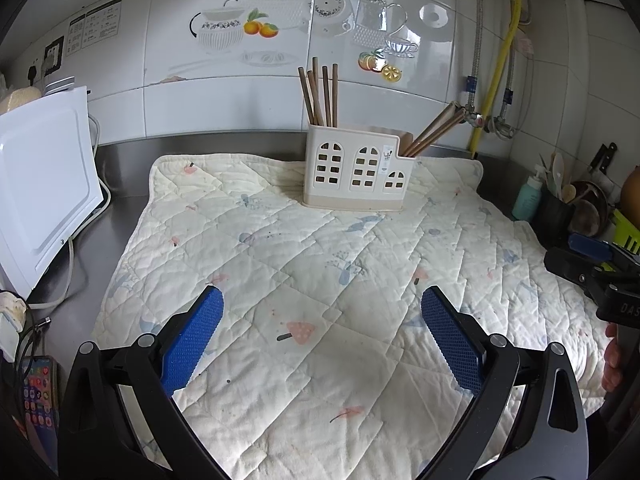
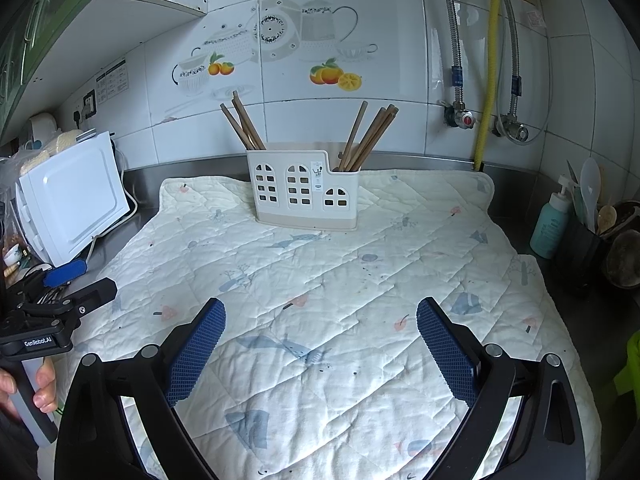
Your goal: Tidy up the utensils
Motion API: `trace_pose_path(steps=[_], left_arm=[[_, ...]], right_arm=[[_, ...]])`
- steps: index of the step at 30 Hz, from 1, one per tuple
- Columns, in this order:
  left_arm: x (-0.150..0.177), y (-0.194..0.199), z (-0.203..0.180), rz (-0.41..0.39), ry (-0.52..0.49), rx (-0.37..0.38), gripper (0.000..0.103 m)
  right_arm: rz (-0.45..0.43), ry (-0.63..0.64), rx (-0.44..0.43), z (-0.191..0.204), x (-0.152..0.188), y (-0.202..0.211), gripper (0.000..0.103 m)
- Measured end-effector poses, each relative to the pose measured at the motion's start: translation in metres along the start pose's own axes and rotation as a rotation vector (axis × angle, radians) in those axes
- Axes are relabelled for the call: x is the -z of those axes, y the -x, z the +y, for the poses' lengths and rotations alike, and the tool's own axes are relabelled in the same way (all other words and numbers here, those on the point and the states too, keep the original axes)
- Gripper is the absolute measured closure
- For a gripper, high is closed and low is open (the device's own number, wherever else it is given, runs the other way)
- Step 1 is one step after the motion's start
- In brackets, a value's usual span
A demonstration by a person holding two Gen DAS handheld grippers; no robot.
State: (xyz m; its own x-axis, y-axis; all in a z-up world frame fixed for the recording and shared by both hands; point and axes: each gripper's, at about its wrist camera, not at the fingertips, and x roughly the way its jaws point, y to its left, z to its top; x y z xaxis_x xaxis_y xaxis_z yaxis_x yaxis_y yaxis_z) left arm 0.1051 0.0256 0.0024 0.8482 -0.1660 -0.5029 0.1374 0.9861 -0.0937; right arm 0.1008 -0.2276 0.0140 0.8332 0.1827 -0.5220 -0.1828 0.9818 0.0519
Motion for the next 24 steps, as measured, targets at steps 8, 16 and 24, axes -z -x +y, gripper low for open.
trace_pose_path(steps=[8, 16, 24], left_arm=[[0.0001, -0.0003, 0.0, 0.003, 0.003, -0.002, 0.005], [0.0004, -0.0002, -0.0005, 0.003, 0.001, 0.002, 0.005], [0.0014, 0.0004, -0.0006, -0.001, 0.005, -0.006, 0.005]], right_arm=[[0.0, 0.0, -0.001, -0.001, -0.0006, 0.0001, 0.01], [0.001, 0.0, 0.0, -0.0007, -0.0002, 0.0002, 0.01], [0.002, -0.002, -0.001, -0.0009, 0.0003, 0.0, 0.01]])
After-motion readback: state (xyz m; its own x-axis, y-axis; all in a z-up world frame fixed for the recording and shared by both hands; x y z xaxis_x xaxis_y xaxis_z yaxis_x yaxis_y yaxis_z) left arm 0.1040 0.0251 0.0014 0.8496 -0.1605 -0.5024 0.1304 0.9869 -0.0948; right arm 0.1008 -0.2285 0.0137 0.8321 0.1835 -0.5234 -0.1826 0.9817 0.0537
